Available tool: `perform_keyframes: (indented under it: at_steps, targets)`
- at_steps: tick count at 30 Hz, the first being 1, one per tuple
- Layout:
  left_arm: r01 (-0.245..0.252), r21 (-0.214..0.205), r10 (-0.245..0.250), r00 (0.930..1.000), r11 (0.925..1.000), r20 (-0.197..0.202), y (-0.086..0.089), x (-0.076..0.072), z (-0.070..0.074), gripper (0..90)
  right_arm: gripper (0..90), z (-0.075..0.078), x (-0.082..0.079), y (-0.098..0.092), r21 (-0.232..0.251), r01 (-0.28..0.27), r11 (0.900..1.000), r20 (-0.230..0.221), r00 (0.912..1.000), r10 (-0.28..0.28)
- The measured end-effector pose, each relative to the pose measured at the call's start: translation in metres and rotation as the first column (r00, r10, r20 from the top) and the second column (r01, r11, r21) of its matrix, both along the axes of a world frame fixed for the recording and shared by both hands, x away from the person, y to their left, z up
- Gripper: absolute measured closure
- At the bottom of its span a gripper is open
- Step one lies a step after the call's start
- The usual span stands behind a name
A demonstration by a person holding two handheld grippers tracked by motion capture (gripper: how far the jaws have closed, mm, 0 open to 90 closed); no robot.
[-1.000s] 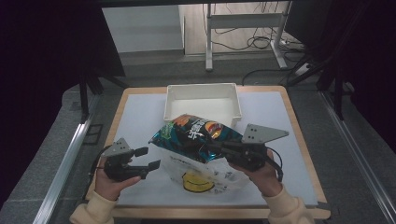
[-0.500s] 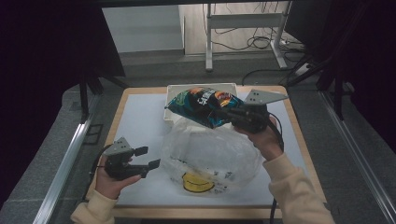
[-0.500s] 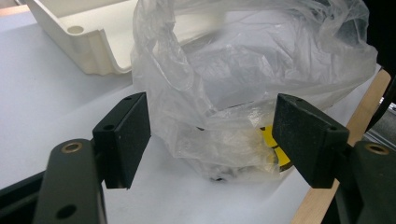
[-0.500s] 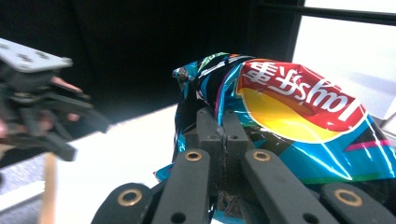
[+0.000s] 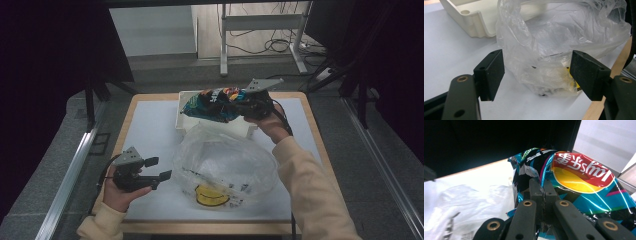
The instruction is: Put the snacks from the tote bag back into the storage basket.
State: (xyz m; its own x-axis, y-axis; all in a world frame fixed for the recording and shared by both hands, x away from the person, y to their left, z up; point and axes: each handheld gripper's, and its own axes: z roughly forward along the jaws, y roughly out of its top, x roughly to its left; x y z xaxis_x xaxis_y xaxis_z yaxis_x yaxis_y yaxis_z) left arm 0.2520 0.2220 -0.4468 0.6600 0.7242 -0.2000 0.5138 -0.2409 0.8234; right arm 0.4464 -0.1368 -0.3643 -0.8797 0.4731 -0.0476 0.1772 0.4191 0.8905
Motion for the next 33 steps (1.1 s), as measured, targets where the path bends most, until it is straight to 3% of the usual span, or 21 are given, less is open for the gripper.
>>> perform_keyframes:
  at_steps: [6, 12, 23, 28, 31, 33]
  targets:
    - [-0.006, 0.001, 0.006, 1.0, 1.0, 0.0, 0.002, 0.002, 0.0, 28.6, 88.9, -0.016, 0.031, 0.005, -0.014, -0.019, 0.9997, -0.025, 0.9995, 0.019]
    - [-0.011, 0.001, 0.011, 0.9999, 0.9999, -0.01, 0.005, 0.005, -0.003, 28.6, 88.8, -0.038, 0.048, 0.013, -0.032, -0.043, 0.9986, -0.065, 0.997, 0.041]
    - [-0.01, 0.003, 0.01, 0.9999, 0.9999, -0.01, 0.004, 0.005, -0.004, 28.6, 88.2, -0.066, 0.059, 0.029, -0.12, -0.057, 0.9912, -0.124, 0.9914, 0.042]
    - [-0.01, 0.003, 0.01, 0.9999, 0.9999, -0.011, 0.004, 0.006, -0.004, 28.5, 87.0, -0.071, 0.06, 0.031, -0.149, -0.053, 0.9874, -0.15, 0.9882, 0.031]
    - [-0.009, 0.003, 0.009, 0.9999, 1.0, -0.011, 0.004, 0.006, -0.004, 28.5, 80.2, -0.073, 0.06, 0.03, -0.167, -0.023, 0.9858, -0.177, 0.9842, -0.007]
    - [-0.009, 0.002, 0.009, 0.9999, 1.0, -0.012, 0.004, 0.006, -0.004, 28.5, 67.4, -0.073, 0.058, 0.027, -0.194, 0.004, 0.981, -0.187, 0.9816, -0.041]
